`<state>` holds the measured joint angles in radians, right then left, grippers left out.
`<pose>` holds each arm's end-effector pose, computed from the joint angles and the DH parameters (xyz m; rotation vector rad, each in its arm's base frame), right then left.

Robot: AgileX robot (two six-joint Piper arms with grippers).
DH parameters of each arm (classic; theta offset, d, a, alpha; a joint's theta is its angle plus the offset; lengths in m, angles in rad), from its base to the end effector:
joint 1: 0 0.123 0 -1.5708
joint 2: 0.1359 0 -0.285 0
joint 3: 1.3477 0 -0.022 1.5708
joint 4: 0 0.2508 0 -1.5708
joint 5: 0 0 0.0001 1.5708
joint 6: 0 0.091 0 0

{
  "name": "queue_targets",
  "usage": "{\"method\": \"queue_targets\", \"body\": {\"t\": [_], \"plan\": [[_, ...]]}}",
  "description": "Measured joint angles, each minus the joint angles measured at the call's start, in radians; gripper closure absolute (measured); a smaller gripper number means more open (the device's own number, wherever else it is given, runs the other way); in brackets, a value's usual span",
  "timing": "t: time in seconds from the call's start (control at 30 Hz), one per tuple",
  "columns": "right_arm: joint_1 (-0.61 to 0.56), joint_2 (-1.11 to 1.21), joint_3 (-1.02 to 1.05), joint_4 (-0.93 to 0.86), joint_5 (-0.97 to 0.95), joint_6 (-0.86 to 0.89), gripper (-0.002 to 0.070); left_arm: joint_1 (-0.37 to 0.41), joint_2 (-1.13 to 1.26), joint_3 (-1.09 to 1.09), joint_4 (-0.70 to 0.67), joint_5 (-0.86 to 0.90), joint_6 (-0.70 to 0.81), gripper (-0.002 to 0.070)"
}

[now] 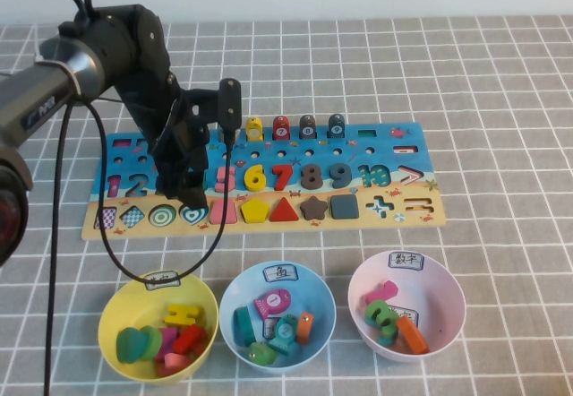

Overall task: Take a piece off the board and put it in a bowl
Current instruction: Pick up the "number 4"

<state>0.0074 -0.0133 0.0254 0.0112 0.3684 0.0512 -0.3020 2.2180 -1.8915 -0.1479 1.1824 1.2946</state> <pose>0.0527 0.0008 0.1722 0.0478 1.8638 0.0515 0.4389 -0.1497 0.1978 2.0598 2.1016 -0.0782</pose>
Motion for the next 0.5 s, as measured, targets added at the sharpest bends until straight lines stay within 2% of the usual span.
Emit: {"method": "queue_targets", "body": {"t": [0.5], "plan": [[0.0,0.0,0.0,0.0,0.0,0.0,0.0694,0.0,0.005,0.0,0.002,-0.014,0.0,0.0171]]}}
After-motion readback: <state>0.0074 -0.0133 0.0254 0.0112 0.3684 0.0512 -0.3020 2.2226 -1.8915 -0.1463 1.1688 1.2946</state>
